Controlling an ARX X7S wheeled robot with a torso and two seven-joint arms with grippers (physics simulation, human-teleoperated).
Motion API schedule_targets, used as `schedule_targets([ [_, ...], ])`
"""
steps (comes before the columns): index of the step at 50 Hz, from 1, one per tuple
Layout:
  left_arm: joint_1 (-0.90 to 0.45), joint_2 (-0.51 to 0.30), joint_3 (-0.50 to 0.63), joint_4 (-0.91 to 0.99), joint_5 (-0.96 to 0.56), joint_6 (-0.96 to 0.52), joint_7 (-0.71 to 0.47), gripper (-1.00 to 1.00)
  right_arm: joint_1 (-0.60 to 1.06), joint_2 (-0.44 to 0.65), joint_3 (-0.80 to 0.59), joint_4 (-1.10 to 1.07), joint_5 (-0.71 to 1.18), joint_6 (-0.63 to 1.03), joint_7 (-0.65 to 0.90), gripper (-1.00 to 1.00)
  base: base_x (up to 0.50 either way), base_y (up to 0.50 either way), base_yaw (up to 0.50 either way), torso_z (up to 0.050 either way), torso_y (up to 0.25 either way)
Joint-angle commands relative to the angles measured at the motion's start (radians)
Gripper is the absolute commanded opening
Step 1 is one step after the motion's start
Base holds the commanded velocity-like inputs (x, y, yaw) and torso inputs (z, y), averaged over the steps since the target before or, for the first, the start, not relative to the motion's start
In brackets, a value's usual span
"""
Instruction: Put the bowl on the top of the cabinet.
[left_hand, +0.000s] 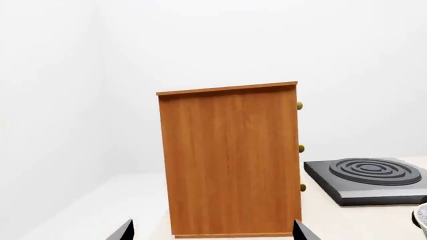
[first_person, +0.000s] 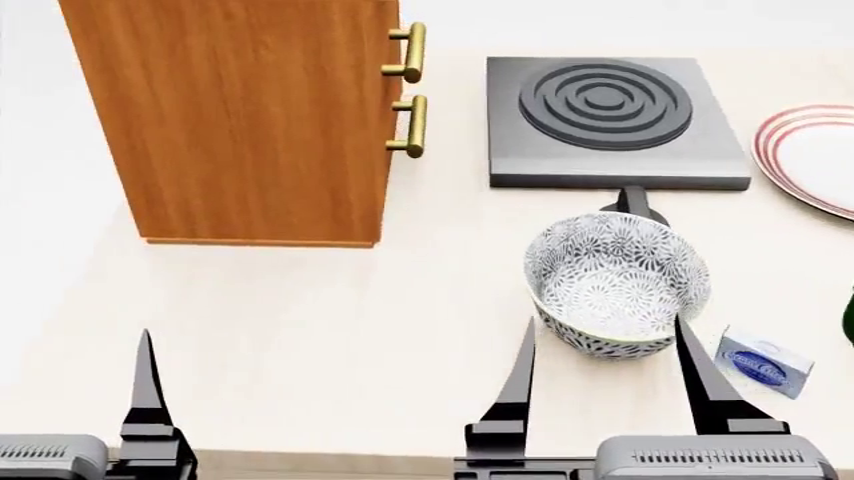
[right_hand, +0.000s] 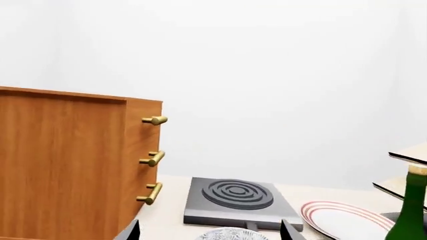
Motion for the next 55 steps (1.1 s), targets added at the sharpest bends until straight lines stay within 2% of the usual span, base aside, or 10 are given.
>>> schedule_targets([
  [1,0.0,-0.006,0.006,-0.002,-0.007,0.004,-0.008,1.0,0.001,0.006,-0.004,0.003,0.002,-0.003,0.011,1.0,0.0,0.16,0.0,0.0,0.0],
  [22,0.002,-0.019,0.014,-0.011,-0.018,0.018,-0.019,1.0,0.003,0.019,-0.019,0.011,0.012,-0.006,0.033,1.0,0.0,0.45,0.0,0.0,0.0],
  [46,-0.002,-0.033,0.024,-0.009,-0.031,0.015,-0.033,1.0,0.006,0.039,-0.037,0.011,0.037,0.011,0.032,1.0,0.0,0.04,0.0,0.0,0.0],
  [55,-0.002,-0.037,0.031,-0.013,-0.034,0.019,-0.038,1.0,0.005,0.044,-0.034,0.013,0.041,-0.002,0.041,1.0,0.43,0.02,0.0,0.0,0.0],
])
